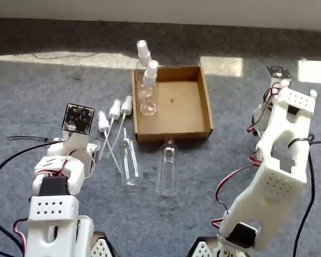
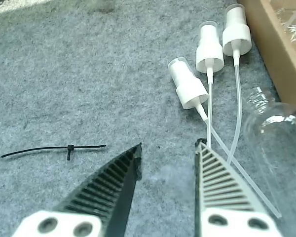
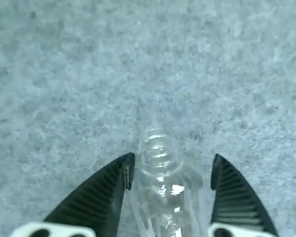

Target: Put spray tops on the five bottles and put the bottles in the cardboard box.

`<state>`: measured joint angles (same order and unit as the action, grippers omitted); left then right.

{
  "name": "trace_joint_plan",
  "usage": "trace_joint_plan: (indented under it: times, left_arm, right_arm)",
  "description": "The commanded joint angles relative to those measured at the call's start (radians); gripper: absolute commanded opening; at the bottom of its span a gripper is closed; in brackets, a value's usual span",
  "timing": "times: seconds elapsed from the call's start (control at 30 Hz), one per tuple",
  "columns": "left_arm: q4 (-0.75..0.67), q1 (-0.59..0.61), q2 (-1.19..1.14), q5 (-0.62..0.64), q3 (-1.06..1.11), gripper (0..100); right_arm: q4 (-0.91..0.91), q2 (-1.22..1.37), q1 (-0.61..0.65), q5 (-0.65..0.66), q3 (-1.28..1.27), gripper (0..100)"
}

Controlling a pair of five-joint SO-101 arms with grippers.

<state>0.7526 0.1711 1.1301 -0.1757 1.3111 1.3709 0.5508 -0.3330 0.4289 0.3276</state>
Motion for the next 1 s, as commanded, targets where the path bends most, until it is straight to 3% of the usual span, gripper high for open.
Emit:
trace_joint_plan:
  times: [0.0, 0.23, 0.6, 0.8, 0.97]
  left_arm:
    - [-0.014, -0.019, 0.008, -0.003, -0.002, 17]
    - [-0.014, -0.019, 0.008, -0.003, -0.002, 17]
    - [-0.014, -0.019, 0.008, -0.003, -0.002, 17]
    - [-0.014, -0.019, 0.008, -0.003, -0.002, 17]
    - [-0.014, -0.019, 0.008, -0.003, -0.002, 17]
  right_arm:
    - [0.042, -0.013, -0.007, 0.023, 0.056, 29.8]
    - [0.156, -0.013, 0.007, 0.124, 0.065, 33.1]
    - [0.041, -0.007, 0.015, 0.175, 0.013, 33.1]
    - [0.007, -0.008, 0.015, 0.176, -0.053, 25.0]
    - [0.041, -0.010, 0.010, 0.224, -0.090, 24.9]
